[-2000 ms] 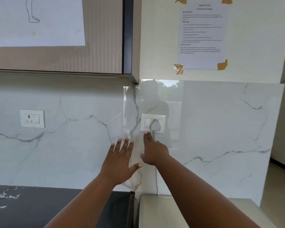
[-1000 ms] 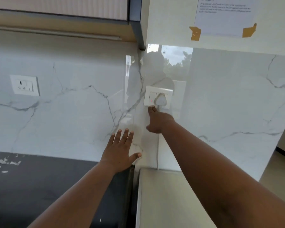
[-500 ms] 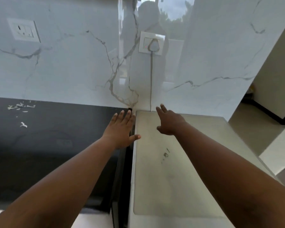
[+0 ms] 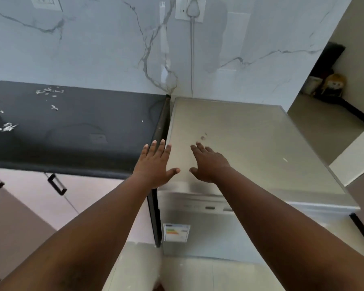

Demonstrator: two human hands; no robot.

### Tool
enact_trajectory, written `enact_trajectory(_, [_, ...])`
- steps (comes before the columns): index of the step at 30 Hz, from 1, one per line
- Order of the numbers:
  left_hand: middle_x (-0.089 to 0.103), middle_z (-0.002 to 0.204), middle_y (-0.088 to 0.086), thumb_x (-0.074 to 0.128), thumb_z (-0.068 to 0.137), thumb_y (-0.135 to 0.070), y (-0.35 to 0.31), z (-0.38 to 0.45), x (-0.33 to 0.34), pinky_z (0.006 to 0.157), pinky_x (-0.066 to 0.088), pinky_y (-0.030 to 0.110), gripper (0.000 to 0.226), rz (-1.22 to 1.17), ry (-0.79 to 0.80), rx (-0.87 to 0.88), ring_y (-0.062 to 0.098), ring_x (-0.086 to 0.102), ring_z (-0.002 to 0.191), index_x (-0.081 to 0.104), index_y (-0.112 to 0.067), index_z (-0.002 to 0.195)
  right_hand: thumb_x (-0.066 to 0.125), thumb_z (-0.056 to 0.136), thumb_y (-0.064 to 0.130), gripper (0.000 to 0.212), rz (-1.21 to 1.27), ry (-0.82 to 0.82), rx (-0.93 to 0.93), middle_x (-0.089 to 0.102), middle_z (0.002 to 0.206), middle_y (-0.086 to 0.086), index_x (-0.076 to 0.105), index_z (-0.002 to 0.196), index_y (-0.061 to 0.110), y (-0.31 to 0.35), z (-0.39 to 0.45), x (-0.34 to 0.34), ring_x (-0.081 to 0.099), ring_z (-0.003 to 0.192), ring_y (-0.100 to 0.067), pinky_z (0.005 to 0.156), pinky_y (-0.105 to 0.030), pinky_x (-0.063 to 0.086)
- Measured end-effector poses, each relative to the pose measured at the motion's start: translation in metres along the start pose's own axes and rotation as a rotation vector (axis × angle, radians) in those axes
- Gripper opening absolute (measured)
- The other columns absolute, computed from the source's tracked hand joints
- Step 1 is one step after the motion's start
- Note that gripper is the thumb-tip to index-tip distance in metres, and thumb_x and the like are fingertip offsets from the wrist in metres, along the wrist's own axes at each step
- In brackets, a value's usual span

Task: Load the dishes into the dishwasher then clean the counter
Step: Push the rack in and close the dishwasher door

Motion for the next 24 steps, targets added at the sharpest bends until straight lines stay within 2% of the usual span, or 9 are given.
enact_trajectory(5, [-0.015, 0.161, 0.007, 0.023, 0.092, -0.070, -0.021, -0.075, 0.022, 0.120, -0.006, 0.047, 0.088, -0.002, 0.043, -0.033, 0.028, -0.017, 0.147, -0.013, -0.019, 0.153, 0.052, 0.095, 0.042, 0.078, 0.047, 0.023, 0.034, 0.003, 0.164, -0.002, 0.008, 0.156, 0.021, -0.011, -0.081, 0.023, 0.013, 0.149, -0.026, 0.114, -0.045, 0.027])
enact_trajectory(11, [-0.013, 0.161, 0.006, 0.027, 0.092, -0.069, -0.028, -0.121, 0.021, 0.119, -0.008, 0.046, 0.087, 0.013, 0.037, -0.038, 0.028, -0.016, 0.147, -0.011, -0.020, 0.154, 0.054, 0.094, 0.041, 0.076, 0.028, 0.048, 0.099, 0.009, 0.164, -0.003, 0.012, 0.155, 0.022, -0.022, -0.139, 0.038, 0.016, 0.148, -0.027, 0.114, -0.044, 0.029])
enact_trajectory(17, [-0.010, 0.162, 0.007, 0.035, 0.092, -0.067, -0.021, -0.140, 0.050, 0.119, -0.004, 0.048, 0.089, 0.027, 0.084, -0.017, 0.030, -0.011, 0.148, -0.008, -0.019, 0.154, 0.055, 0.093, 0.038, 0.072, -0.003, 0.052, 0.101, 0.013, 0.163, -0.006, 0.018, 0.153, 0.021, 0.001, -0.157, 0.076, 0.018, 0.147, -0.029, 0.115, -0.046, 0.025])
enact_trajectory(20, [-0.012, 0.162, 0.007, 0.037, 0.091, -0.067, -0.015, -0.142, 0.067, 0.118, -0.005, 0.048, 0.092, 0.015, 0.097, -0.004, 0.031, -0.012, 0.148, -0.010, -0.019, 0.154, 0.055, 0.094, 0.040, 0.073, -0.024, -0.010, 0.107, 0.013, 0.163, -0.008, 0.018, 0.153, 0.019, 0.017, -0.155, 0.095, 0.017, 0.147, -0.031, 0.116, -0.046, 0.022])
enact_trajectory(24, [-0.018, 0.161, 0.007, 0.038, 0.092, -0.065, -0.008, -0.137, 0.081, 0.118, -0.006, 0.047, 0.093, -0.001, 0.072, -0.003, 0.030, -0.015, 0.147, -0.014, -0.018, 0.153, 0.054, 0.092, 0.051, 0.087, 0.018, -0.119, 0.152, 0.000, 0.164, -0.010, 0.004, 0.155, 0.019, 0.027, -0.135, 0.101, 0.005, 0.150, -0.033, 0.119, -0.045, 0.013])
Point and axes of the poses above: each hand's wrist, its own z-axis towards the middle knuckle, its own x-axis out of the palm, y = z × x, the point moved 3 cm from there along z, towards the middle knuckle
